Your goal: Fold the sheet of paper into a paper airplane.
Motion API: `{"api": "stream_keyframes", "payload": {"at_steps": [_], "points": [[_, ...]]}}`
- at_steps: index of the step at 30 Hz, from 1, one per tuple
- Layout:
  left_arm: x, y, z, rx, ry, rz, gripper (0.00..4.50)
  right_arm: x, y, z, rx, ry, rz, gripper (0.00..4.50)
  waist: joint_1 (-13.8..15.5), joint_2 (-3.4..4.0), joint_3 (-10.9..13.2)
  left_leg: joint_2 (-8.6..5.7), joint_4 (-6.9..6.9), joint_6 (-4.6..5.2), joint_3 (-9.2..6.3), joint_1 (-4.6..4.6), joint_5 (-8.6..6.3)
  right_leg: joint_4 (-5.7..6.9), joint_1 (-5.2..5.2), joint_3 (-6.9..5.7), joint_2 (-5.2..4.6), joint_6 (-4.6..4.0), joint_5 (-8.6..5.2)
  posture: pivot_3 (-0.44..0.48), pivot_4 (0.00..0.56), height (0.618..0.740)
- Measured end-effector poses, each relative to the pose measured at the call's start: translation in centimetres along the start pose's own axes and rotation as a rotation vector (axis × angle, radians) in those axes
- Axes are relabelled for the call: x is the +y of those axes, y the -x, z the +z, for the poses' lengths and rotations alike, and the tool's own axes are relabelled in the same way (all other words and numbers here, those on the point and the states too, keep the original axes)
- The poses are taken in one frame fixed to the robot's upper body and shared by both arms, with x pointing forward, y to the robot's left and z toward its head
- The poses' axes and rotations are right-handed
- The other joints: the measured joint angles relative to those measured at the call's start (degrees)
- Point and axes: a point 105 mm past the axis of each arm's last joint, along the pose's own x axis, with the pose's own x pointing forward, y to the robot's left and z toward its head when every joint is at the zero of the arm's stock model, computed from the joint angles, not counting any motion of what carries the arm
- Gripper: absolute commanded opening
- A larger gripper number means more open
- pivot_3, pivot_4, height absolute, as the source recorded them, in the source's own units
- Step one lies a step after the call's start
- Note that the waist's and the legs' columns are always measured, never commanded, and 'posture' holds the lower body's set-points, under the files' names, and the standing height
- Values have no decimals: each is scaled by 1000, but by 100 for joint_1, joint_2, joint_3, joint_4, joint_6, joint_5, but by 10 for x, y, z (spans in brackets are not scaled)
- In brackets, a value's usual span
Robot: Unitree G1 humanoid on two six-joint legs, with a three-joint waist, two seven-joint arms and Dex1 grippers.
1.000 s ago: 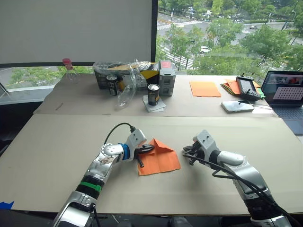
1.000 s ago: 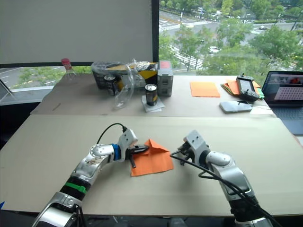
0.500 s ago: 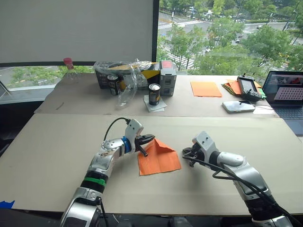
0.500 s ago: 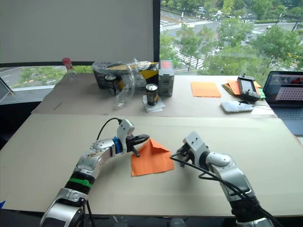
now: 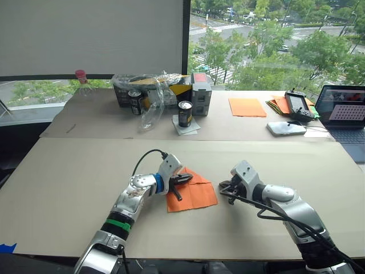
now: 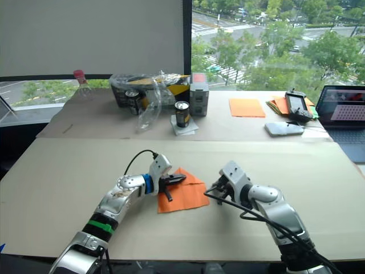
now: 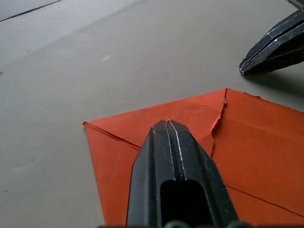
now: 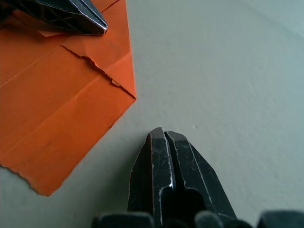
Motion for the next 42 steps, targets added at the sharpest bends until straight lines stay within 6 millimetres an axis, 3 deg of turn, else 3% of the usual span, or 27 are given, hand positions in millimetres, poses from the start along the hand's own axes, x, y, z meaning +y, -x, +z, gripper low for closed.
{"api": "stream_keyframes", "payload": {"at_steps": [6,16,22,27,42], "points": [[-1,2,-2,-8,-14,13,23,18,2,-1,7,-26,108,0,-2,0,0,1,0,0,-1,2,0,0,2,0,1,0,0,0,150,730],[-1,1,-2,-12,-11,26,23,28,13,-3,63,-46,198,0,4,1,0,0,1,0,0,3,0,2,2,0,0,21,-13,0,150,730],[-1,0,-2,-16,-10,31,23,50,21,3,97,-45,308,0,6,1,0,0,1,0,0,4,0,3,3,0,0,26,-15,0,150,730],[-1,0,-2,-17,-10,31,23,47,25,-6,178,-9,284,0,10,1,0,-1,2,0,0,4,0,2,3,1,-1,26,-16,0,150,730],[0,0,-3,-19,-11,45,23,36,21,-1,264,177,246,0,15,0,-1,1,3,0,0,12,0,2,11,0,0,38,-22,0,150,730]]}}
